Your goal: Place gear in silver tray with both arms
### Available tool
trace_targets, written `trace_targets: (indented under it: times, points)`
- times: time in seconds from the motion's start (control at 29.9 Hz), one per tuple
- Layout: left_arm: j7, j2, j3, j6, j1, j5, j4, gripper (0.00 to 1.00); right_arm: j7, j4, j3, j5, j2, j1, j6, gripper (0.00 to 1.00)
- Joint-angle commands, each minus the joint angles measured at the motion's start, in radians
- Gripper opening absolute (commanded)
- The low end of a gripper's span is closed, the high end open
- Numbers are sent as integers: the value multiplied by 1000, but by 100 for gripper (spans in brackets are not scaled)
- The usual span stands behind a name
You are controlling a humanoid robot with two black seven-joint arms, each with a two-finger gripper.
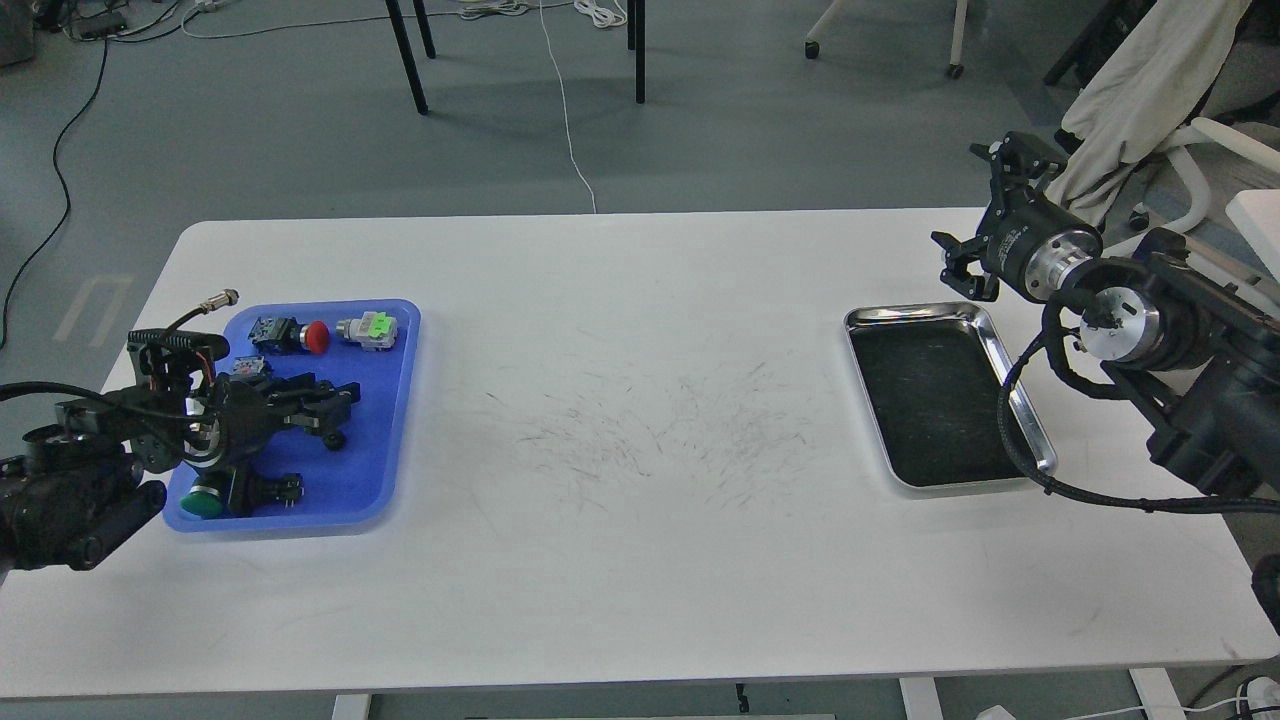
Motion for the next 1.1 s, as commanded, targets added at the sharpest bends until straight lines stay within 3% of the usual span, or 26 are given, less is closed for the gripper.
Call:
trace_targets:
  times: [0.0, 0.33, 0.47, 1.07]
  points:
    - [0, -20, 1, 6, 0, 2, 32, 51, 0, 2, 0, 2, 1, 0, -1, 99]
    - [0, -41, 27, 13, 2, 14, 69, 22, 0, 2, 0, 0, 0, 0, -1, 99]
    - [0, -38, 85, 15, -11, 11, 69, 21, 0, 0, 0, 0, 0, -1, -1, 99]
    - [0, -24, 85, 9, -40, -1, 66, 12, 0, 0, -1, -9, 1, -3, -1, 99]
